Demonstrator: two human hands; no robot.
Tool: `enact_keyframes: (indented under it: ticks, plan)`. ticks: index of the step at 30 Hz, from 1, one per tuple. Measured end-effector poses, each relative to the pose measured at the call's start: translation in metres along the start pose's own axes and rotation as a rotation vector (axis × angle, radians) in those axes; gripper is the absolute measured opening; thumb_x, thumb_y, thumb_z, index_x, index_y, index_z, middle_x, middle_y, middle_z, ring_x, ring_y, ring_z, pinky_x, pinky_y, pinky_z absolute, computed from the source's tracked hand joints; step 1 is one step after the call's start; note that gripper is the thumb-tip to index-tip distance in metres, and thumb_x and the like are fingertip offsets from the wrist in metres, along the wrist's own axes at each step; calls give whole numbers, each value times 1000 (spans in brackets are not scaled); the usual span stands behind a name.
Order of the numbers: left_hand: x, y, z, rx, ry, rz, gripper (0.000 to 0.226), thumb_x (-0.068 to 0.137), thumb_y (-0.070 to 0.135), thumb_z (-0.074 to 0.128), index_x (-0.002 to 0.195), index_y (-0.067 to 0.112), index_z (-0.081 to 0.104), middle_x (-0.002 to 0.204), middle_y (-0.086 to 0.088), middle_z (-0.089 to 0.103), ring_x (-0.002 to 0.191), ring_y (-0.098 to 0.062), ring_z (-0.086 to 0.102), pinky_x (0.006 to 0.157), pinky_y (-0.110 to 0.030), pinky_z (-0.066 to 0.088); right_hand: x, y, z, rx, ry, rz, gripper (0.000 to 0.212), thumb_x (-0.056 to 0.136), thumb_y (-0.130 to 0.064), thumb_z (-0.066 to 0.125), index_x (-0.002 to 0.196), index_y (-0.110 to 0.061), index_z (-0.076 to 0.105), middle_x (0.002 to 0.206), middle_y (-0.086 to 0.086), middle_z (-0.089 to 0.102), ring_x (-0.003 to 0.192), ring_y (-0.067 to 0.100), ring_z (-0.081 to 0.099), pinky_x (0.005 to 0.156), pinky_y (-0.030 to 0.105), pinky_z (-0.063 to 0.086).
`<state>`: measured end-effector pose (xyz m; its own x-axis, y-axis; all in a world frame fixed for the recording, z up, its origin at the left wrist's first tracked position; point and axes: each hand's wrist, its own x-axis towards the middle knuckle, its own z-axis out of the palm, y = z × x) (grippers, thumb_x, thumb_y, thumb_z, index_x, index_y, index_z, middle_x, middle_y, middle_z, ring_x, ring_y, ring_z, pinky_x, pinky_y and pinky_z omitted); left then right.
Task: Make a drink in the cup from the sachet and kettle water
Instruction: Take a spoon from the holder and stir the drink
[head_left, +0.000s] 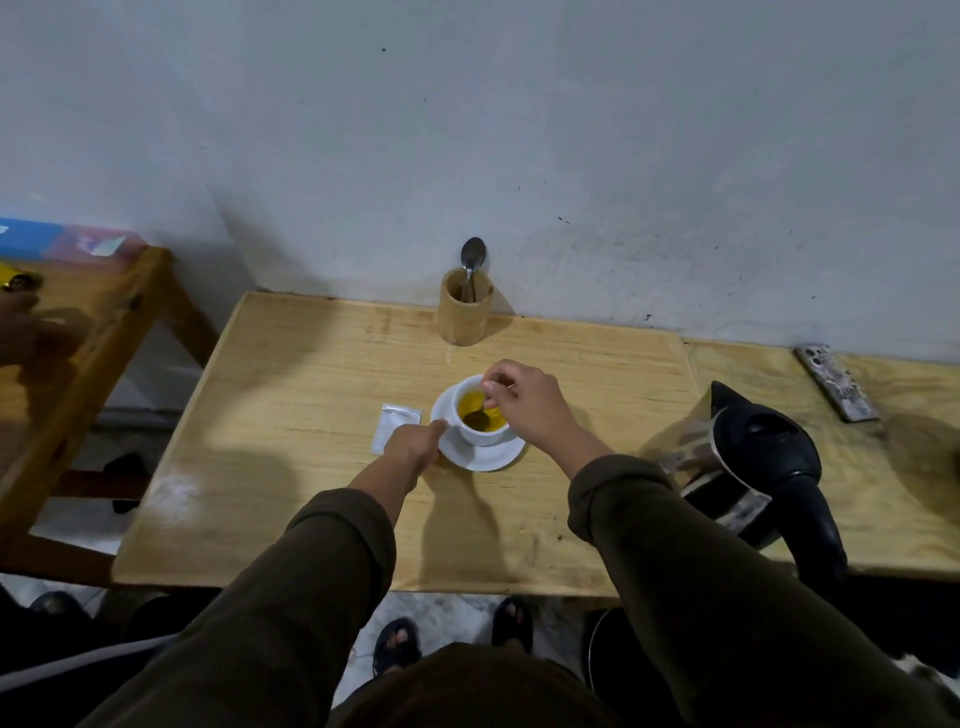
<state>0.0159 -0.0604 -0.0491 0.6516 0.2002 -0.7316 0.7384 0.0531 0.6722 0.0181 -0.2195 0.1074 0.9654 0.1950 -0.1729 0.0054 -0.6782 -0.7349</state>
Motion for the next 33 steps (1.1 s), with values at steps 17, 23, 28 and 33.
enact_keyframes:
  ticks: [17,23,28,33]
  plan:
    - [-6,10,-4,108,-85,5,68,78,49,61,128,2,55,126,-18,64,118,-34,59,105,-47,48,-47,13,17,-15,176,109,24,92,-17,58,111,-13,72,117,7,71,110,21,63,97,30,47]
    - [-17,15,0,118,-108,28,46,88,39,58,115,2,60,95,-13,62,88,-27,58,86,-34,45,-61,18,21,162,177,213,22,85,-21,66,104,-15,74,103,7,75,95,18,68,90,32,52]
    - [-18,17,-2,84,-115,27,62,86,41,59,132,0,52,124,-17,64,116,-32,60,100,-39,49,-77,27,16,343,163,292,20,76,-18,78,94,-7,76,82,9,72,74,16,65,77,33,57]
    - [-21,18,-2,90,-123,21,65,86,44,59,133,1,49,131,-17,61,122,-34,58,106,-46,46,-88,40,14,384,172,398,15,80,-15,74,83,0,74,65,10,64,58,14,60,57,20,54]
